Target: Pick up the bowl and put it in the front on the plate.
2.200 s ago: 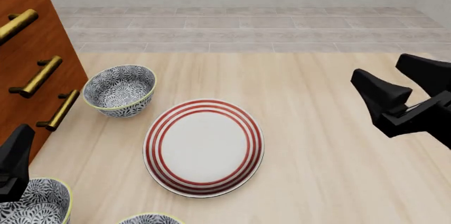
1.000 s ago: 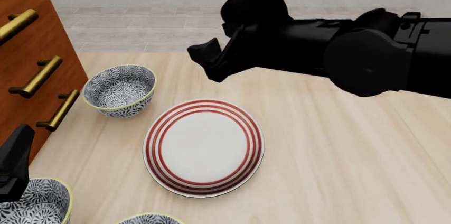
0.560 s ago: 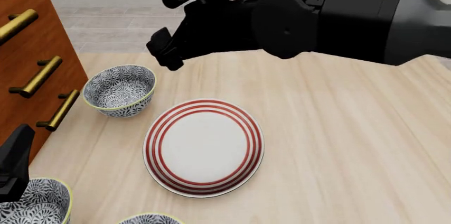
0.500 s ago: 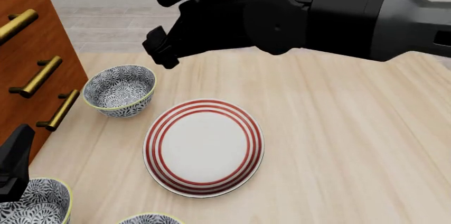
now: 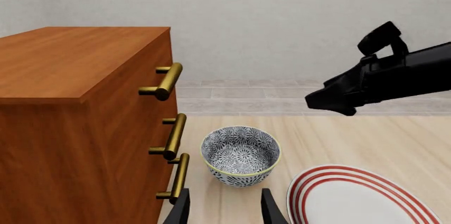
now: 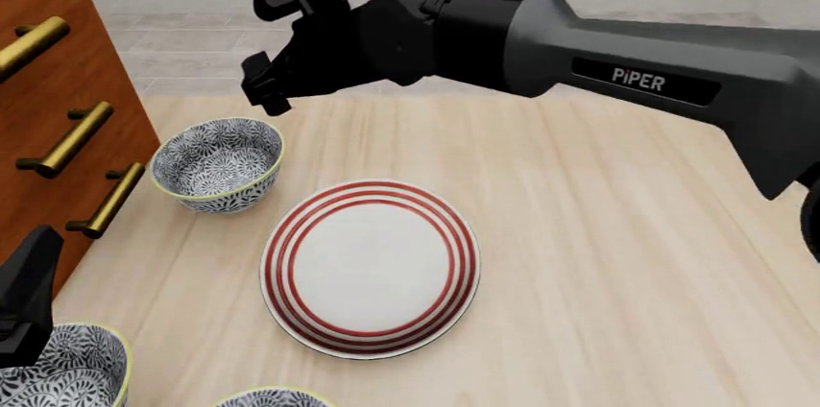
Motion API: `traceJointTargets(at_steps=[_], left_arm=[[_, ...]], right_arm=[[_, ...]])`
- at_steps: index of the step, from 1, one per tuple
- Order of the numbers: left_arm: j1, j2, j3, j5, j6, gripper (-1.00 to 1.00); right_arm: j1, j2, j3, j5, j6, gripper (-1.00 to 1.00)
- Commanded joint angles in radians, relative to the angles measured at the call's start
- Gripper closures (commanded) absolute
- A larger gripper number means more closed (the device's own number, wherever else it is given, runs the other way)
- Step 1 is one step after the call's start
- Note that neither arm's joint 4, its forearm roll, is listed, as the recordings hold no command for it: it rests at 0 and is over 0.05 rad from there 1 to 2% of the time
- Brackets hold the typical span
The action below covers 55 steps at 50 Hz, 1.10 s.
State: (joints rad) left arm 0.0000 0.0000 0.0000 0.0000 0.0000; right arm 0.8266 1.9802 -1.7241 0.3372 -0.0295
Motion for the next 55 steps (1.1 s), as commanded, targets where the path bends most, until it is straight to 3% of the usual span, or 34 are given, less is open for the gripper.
traceJointTargets(at_steps=[1, 8, 44, 55], left_arm=[[0.000, 0.000, 0.000, 0.000, 0.000, -1.00], [0.000, 0.000, 0.000, 0.000, 0.000, -1.00], [0.000, 0.000, 0.000, 0.000, 0.000, -1.00], [0.000, 0.000, 0.000, 0.000, 0.000, -1.00]], right_arm=[[-0.036, 0.141, -0.146, 0.032, 0.048, -1.00], [-0.047, 0.200, -0.201, 0.035, 0.100, -1.00], [-0.063, 0.517, -0.521, 0.092, 0.205, -1.00], [-0.061, 0.649, -0.696, 0.157, 0.230, -1.00]])
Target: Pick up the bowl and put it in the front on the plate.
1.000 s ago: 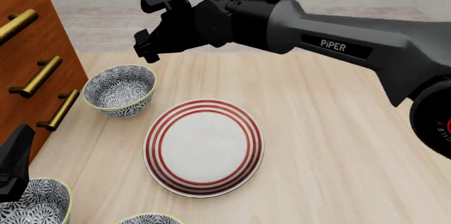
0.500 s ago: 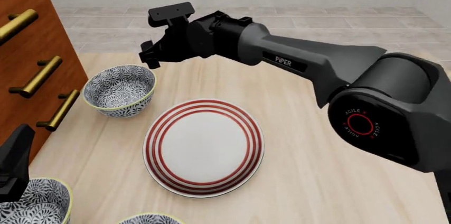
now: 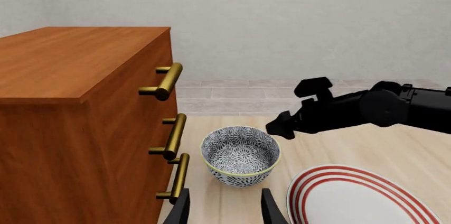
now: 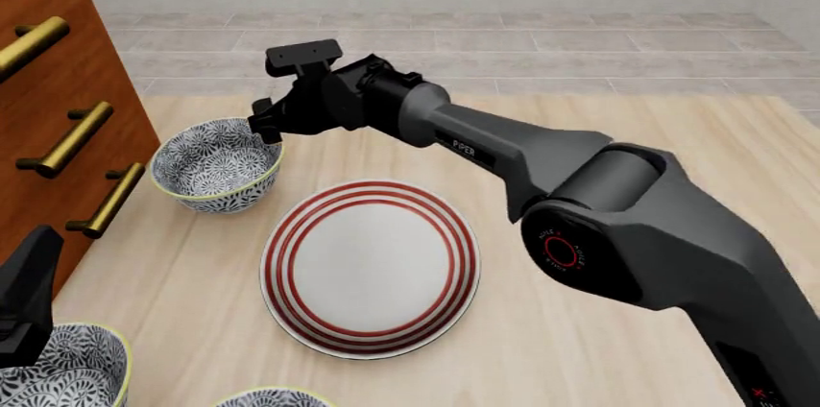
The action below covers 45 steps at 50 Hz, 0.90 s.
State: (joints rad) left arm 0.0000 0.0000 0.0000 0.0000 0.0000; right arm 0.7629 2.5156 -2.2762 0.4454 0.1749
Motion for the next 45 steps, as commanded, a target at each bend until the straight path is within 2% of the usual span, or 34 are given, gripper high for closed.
traceJointTargets(at_steps=[1, 14, 19, 22, 30, 31, 45], left_arm=[[0.000, 0.000, 0.000, 0.000, 0.000, -1.00], [0.000, 0.000, 0.000, 0.000, 0.000, -1.00], [0.000, 0.000, 0.000, 0.000, 0.000, -1.00], [0.000, 0.000, 0.000, 0.000, 0.000, -1.00], [0.000, 0.000, 0.000, 0.000, 0.000, -1.00], [0.000, 0.000, 0.000, 0.000, 0.000, -1.00], [0.000, 0.000, 0.000, 0.000, 0.000, -1.00]], right_arm=[[0.002, 0.119, -0.152, 0.051, 0.027, -1.00], [0.008, 0.218, -0.281, 0.081, 0.066, -1.00], [0.013, 0.234, -0.271, 0.060, 0.080, -1.00], [0.023, 0.218, -0.215, 0.025, 0.088, -1.00], [0.033, 0.226, -0.229, 0.033, 0.091, -1.00], [0.032, 0.225, -0.234, 0.035, 0.088, 1.00], [0.034, 0.174, -0.184, 0.015, 0.075, 1.00]])
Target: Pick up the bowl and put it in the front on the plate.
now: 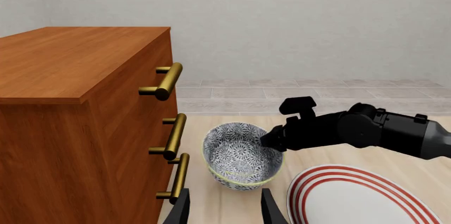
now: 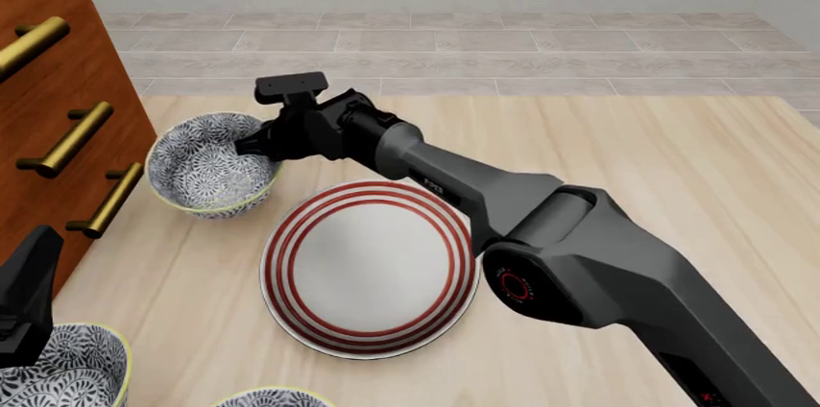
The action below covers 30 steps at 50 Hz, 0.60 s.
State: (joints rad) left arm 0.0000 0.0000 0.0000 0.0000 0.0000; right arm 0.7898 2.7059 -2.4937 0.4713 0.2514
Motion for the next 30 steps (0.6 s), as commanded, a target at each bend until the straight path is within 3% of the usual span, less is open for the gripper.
traceJointTargets(at_steps=[1, 10, 14, 30], left_arm=[[0.000, 0.000, 0.000, 0.000, 0.000, -1.00], [0.000, 0.000, 0.000, 0.000, 0.000, -1.00], [0.000, 0.000, 0.000, 0.000, 0.000, -1.00], [0.000, 0.000, 0.000, 0.000, 0.000, -1.00]], right_arm=[[0.007, -0.025, 0.040, -0.014, -0.001, 1.00], [0.004, -0.121, 0.117, -0.042, -0.007, 1.00], [0.012, -0.228, 0.260, -0.107, -0.001, 1.00], [-0.006, -0.514, 0.618, -0.253, 0.014, 1.00]])
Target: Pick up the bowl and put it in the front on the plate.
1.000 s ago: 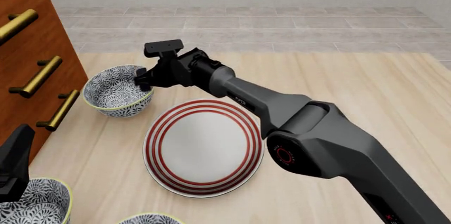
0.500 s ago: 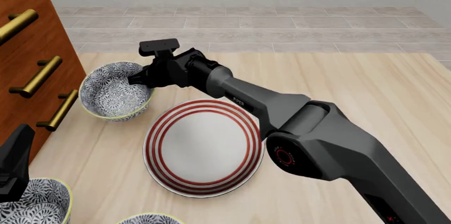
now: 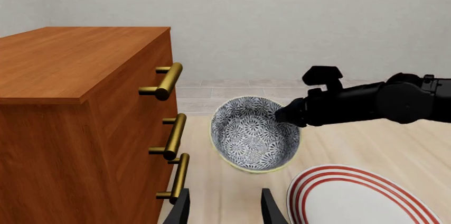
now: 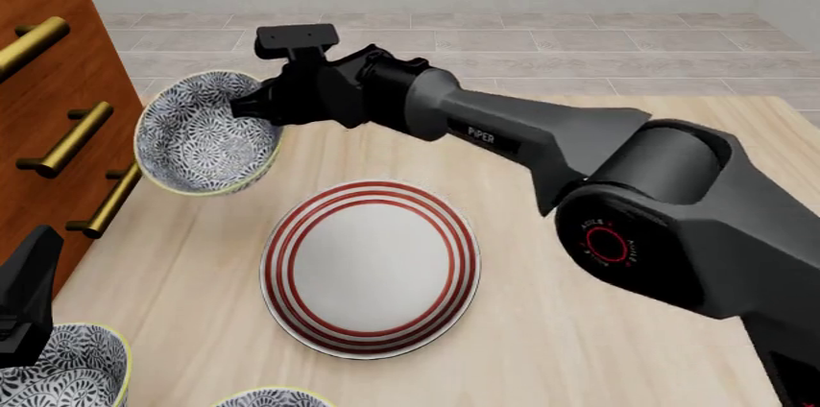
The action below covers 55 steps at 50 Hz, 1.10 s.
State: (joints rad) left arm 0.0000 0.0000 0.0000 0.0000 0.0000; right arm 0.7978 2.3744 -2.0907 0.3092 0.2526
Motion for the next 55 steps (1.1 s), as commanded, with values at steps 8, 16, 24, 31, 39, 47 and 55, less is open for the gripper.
traceJointTargets(at_steps=[8, 16, 24, 31, 39, 47, 55], left_arm=[[0.000, 0.000, 0.000, 0.000, 0.000, -1.00], [0.000, 0.000, 0.000, 0.000, 0.000, -1.00], [0.000, 0.000, 0.000, 0.000, 0.000, -1.00], [0.000, 0.000, 0.000, 0.000, 0.000, -1.00], [0.000, 0.000, 0.000, 0.000, 0.000, -1.00], [0.000, 0.000, 0.000, 0.000, 0.000, -1.00], [0.000, 0.000, 0.000, 0.000, 0.000, -1.00]], right_arm=[[-0.028, -0.320, 0.431, -0.177, 0.026, 1.00], [-0.042, -0.432, 0.612, -0.243, 0.035, 1.00], [-0.074, -0.525, 0.793, -0.315, 0.057, 1.00], [-0.099, -0.579, 0.913, -0.363, 0.071, 1.00], [-0.115, -0.621, 1.044, -0.431, 0.098, 1.00], [-0.124, -0.660, 1.116, -0.462, 0.113, 1.00], [-0.131, -0.693, 1.191, -0.497, 0.121, 1.00]])
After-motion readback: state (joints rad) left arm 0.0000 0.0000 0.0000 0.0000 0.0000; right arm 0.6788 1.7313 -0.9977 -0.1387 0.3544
